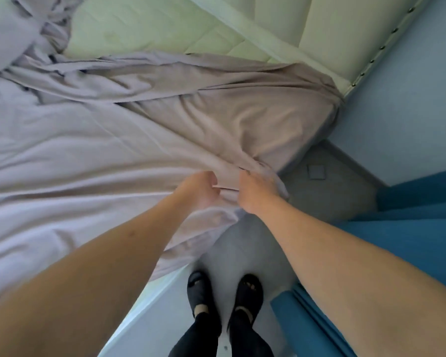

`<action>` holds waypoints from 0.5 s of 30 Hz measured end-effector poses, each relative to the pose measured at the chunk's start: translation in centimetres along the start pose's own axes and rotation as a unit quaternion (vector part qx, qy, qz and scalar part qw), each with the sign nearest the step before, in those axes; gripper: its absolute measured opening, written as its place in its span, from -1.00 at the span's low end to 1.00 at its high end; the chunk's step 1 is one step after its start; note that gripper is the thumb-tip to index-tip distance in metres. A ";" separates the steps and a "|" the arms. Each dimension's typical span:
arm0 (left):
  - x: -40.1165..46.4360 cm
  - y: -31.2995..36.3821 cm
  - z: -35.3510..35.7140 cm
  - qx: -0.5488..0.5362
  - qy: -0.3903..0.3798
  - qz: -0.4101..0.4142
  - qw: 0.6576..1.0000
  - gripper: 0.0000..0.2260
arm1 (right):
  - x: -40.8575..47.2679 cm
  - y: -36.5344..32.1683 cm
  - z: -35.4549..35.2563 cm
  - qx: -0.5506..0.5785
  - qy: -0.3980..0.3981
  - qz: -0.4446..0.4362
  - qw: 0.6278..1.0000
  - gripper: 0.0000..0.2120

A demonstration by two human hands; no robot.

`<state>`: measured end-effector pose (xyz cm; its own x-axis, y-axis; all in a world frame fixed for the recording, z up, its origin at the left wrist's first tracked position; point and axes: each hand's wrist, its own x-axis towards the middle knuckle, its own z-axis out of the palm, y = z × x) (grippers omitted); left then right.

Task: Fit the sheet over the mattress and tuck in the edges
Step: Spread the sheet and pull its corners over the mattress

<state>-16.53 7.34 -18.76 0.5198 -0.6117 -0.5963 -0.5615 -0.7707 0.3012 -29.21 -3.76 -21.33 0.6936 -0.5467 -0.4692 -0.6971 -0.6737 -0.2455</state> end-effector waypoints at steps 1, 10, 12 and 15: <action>-1.0 -1.3 -0.5 0.001 -0.001 -0.014 1.000 -0.76 | -0.3 -2.1 0.4 0.005 -0.011 -0.028 1.000 -0.65; -8.4 -14.6 0.5 -0.031 0.004 -0.118 0.993 -0.81 | -3.1 -13.6 7.2 0.016 -0.086 -0.153 0.984 -0.66; -10.3 -17.6 1.6 -0.017 0.005 -0.130 0.991 -0.84 | -4.2 -15.5 8.4 0.003 -0.079 -0.176 0.981 -0.72; -13.7 -21.9 4.0 0.051 -0.021 -0.129 0.990 -0.83 | -6.4 -18.2 10.4 0.014 -0.068 -0.188 0.980 -0.63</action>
<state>-13.90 33.32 -20.12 0.6290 -0.3870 -0.6742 -0.4757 -0.8776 0.0599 -22.84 17.17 -22.68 0.8732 -0.1899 -0.4488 -0.4026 -0.8000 -0.4448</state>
